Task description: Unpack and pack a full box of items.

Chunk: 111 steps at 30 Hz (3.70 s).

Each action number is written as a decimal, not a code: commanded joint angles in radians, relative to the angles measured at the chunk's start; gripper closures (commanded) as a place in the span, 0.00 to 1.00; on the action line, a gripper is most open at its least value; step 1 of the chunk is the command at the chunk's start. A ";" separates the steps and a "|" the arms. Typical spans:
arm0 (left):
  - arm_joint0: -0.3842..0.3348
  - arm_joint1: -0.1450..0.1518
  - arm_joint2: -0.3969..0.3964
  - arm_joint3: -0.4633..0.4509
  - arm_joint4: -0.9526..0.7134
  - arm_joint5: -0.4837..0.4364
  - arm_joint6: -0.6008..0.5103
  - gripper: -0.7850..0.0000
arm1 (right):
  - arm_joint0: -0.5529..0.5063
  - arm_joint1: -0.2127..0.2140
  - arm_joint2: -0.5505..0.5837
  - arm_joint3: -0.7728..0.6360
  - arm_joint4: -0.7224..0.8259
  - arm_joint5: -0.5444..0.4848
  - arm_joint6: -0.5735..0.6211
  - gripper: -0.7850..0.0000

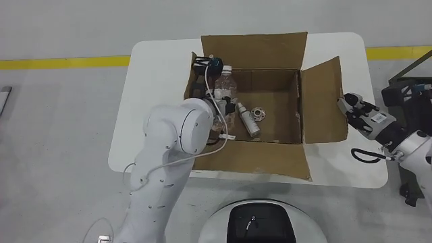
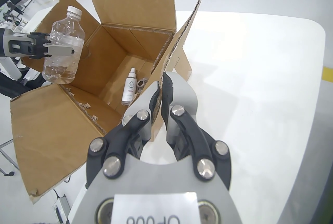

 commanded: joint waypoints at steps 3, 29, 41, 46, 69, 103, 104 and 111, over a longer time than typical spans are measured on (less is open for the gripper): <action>-0.006 0.003 -0.043 -0.069 -0.011 -0.002 -0.013 1.00 | 0.001 0.000 0.001 0.002 0.006 -0.004 0.004 1.00; 0.105 0.064 -0.405 -0.179 0.140 -0.099 -0.045 1.00 | -0.003 0.008 0.095 0.029 0.038 -0.024 0.041 1.00; 0.152 0.066 -0.289 0.073 0.129 -0.088 -0.045 1.00 | 0.012 0.015 0.122 0.060 0.037 -0.049 0.062 1.00; 0.152 0.066 -0.289 0.073 0.129 -0.088 -0.045 1.00 | 0.015 0.015 0.116 0.065 0.041 -0.054 0.059 1.00; 0.199 0.082 -0.249 0.232 0.217 -0.265 0.052 1.00 | 0.002 0.015 0.126 0.084 0.045 -0.072 0.029 1.00; 0.190 0.067 -0.194 0.172 0.201 -0.149 0.034 0.00 | 0.018 0.035 0.238 0.052 0.125 -0.179 0.064 0.00; 0.196 0.068 -0.198 0.144 0.200 -0.144 0.032 0.00 | 0.022 0.035 0.248 0.043 0.131 -0.179 0.060 0.00; 0.233 0.070 -0.223 -0.016 0.204 -0.114 0.027 0.00 | 0.036 0.039 0.281 -0.015 0.139 -0.189 0.032 0.05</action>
